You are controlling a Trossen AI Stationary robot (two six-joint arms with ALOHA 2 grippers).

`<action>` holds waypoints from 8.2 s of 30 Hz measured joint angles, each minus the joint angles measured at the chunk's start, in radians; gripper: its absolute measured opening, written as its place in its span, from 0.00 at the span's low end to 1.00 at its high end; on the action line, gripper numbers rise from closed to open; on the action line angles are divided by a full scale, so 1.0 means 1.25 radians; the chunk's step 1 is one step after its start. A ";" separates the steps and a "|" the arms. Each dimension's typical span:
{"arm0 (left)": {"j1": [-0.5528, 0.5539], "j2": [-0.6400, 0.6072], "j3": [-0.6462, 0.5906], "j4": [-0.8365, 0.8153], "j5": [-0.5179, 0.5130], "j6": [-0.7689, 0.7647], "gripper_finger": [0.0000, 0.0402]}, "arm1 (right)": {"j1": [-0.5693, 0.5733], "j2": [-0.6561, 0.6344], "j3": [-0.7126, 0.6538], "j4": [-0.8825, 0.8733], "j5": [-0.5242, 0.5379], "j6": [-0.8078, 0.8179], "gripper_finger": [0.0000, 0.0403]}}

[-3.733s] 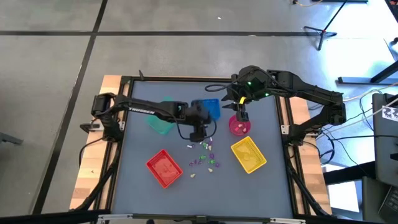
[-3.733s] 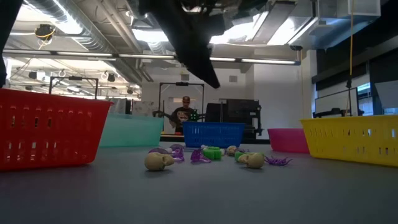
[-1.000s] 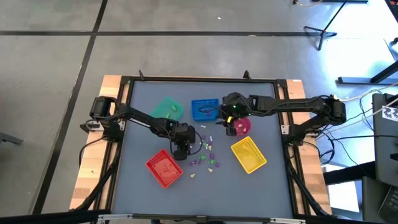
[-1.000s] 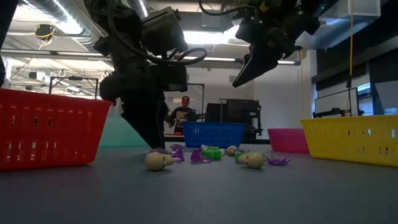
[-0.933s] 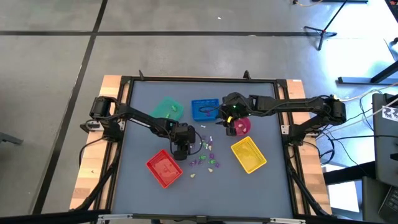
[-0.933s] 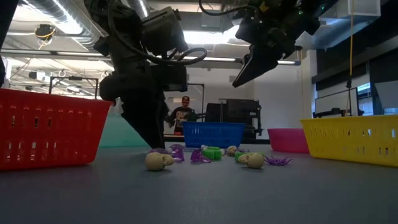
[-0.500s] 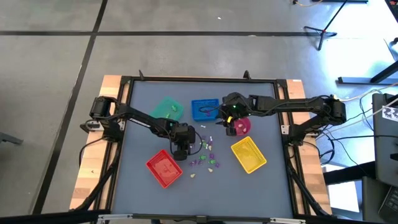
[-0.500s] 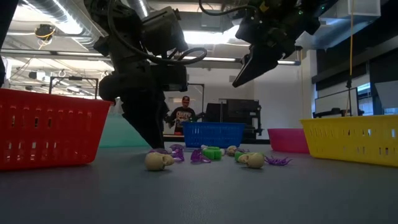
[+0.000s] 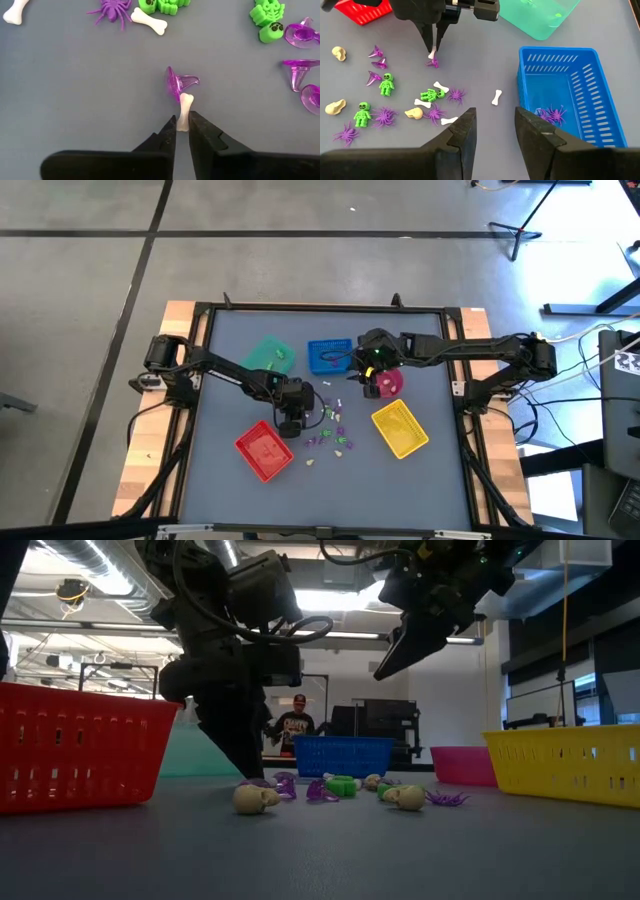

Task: Sort Halloween decoration
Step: Put the white bone toy into the yellow bin, then put the purple witch hat toy into the orange bin

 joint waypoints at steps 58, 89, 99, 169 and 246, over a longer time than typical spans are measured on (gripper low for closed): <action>0.002 -0.001 0.212 -0.018 -0.347 0.004 0.04 | 0.000 0.000 0.000 0.001 -0.061 0.481 0.33; 0.000 -0.001 0.250 0.085 -0.379 0.006 0.04 | -0.001 0.000 0.000 0.057 -0.086 0.626 0.33; 0.000 -0.001 0.250 0.086 -0.379 0.006 0.04 | -0.001 0.000 0.000 0.057 -0.086 0.626 0.33; -0.024 -0.022 0.249 0.080 -0.378 0.006 0.32 | -0.001 0.000 0.000 0.047 -0.086 0.586 0.01; -0.084 -0.001 0.249 -0.226 -0.106 -0.057 0.33 | 0.198 -0.009 0.061 -0.539 -0.035 0.556 0.31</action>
